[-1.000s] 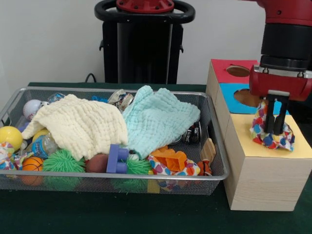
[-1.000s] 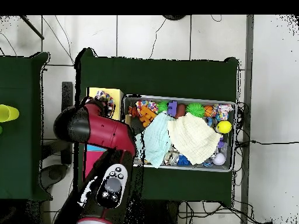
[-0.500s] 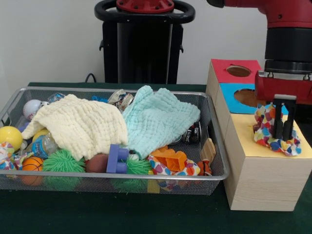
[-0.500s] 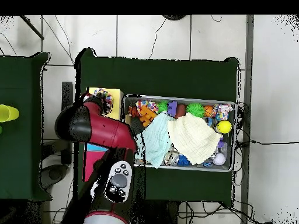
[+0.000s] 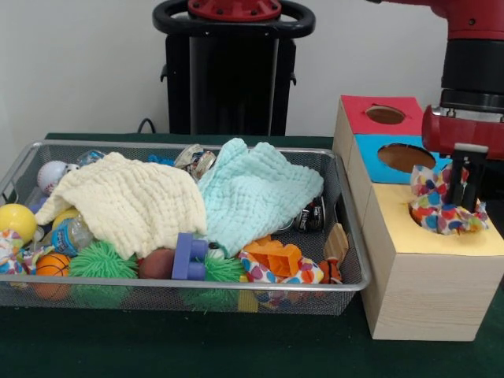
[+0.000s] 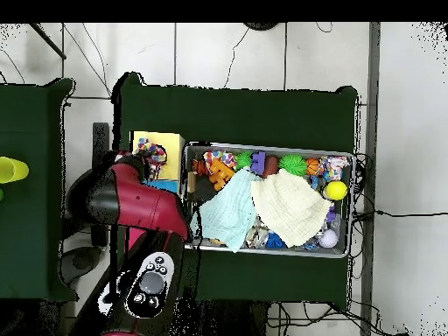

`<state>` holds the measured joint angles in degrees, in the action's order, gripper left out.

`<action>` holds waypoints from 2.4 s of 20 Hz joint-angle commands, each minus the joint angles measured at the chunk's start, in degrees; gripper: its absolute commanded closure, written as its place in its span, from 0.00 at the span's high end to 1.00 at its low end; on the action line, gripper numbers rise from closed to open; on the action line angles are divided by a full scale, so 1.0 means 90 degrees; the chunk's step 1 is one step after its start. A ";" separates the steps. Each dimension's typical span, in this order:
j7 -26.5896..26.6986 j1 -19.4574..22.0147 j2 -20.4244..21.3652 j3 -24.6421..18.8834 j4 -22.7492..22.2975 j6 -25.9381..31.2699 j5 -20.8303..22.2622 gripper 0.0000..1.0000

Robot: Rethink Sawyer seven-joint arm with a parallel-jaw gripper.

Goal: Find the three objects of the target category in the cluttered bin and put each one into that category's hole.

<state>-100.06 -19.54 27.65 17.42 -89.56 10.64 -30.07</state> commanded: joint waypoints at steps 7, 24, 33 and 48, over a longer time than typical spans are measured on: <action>-0.1846 -0.0338 -0.0689 0.0556 0.0082 0.1522 -0.0141 0.00; -0.1576 -0.0195 -0.0504 0.0187 -0.0208 0.0761 -0.0199 1.00; -0.1502 0.0035 -0.0381 -0.0111 -0.0236 0.0856 -0.0265 1.00; -0.1567 -0.0065 0.0044 0.0031 -0.0292 0.1406 -0.0212 1.00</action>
<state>-100.06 -20.87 27.47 23.51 -87.72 15.49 -30.39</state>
